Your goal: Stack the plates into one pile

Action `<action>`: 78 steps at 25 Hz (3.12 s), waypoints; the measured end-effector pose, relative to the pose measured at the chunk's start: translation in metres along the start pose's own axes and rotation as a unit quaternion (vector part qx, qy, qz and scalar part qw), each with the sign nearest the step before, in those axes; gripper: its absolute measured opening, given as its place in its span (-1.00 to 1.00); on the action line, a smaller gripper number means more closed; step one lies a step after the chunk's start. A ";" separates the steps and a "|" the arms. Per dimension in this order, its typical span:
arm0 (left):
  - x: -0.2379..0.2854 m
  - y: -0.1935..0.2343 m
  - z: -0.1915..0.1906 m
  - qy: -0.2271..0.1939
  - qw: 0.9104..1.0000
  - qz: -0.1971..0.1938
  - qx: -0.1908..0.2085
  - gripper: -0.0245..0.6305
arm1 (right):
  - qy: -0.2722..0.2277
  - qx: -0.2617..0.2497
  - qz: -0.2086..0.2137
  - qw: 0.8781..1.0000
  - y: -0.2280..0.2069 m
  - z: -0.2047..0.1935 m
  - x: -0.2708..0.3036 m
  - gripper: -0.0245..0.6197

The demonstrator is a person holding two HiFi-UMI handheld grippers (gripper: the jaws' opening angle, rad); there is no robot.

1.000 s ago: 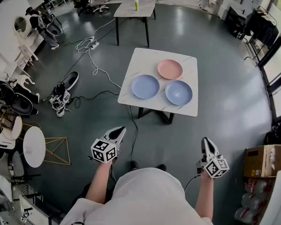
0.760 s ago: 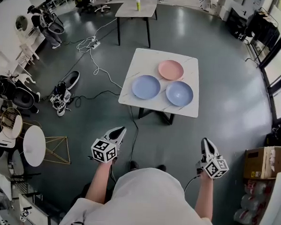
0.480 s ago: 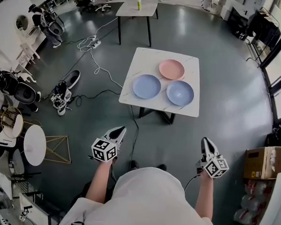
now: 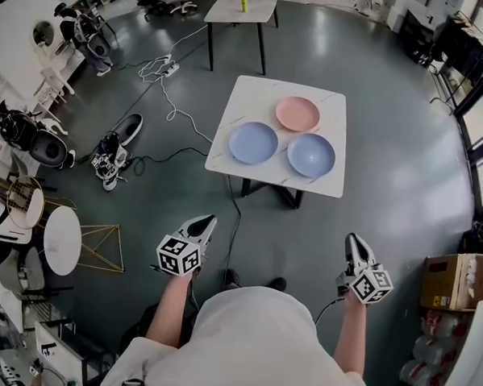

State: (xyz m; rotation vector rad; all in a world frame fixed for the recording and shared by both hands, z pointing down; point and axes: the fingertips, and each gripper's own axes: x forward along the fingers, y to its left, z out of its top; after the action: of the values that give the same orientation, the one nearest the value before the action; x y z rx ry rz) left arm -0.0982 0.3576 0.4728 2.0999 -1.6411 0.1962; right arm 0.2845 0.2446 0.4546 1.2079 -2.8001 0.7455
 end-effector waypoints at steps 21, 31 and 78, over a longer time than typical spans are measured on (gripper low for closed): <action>0.037 -0.072 -0.023 0.004 0.999 0.048 -0.020 -0.88 | 0.050 -0.001 0.055 0.997 -0.077 0.003 -0.010 -0.82; 0.058 -0.070 -0.007 0.003 0.999 0.050 -0.010 -0.88 | 0.060 0.007 0.057 0.997 -0.092 0.002 0.006 -0.82; 0.219 0.195 0.096 0.055 0.996 -0.065 -0.010 -0.88 | 0.089 0.004 -0.043 0.995 -0.038 0.016 0.297 -0.82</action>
State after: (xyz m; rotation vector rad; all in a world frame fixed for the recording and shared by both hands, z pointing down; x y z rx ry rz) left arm -0.2388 0.0876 0.5255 2.1331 -1.4311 0.2475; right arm 0.1041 0.0117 0.5114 1.1909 -2.5882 0.8140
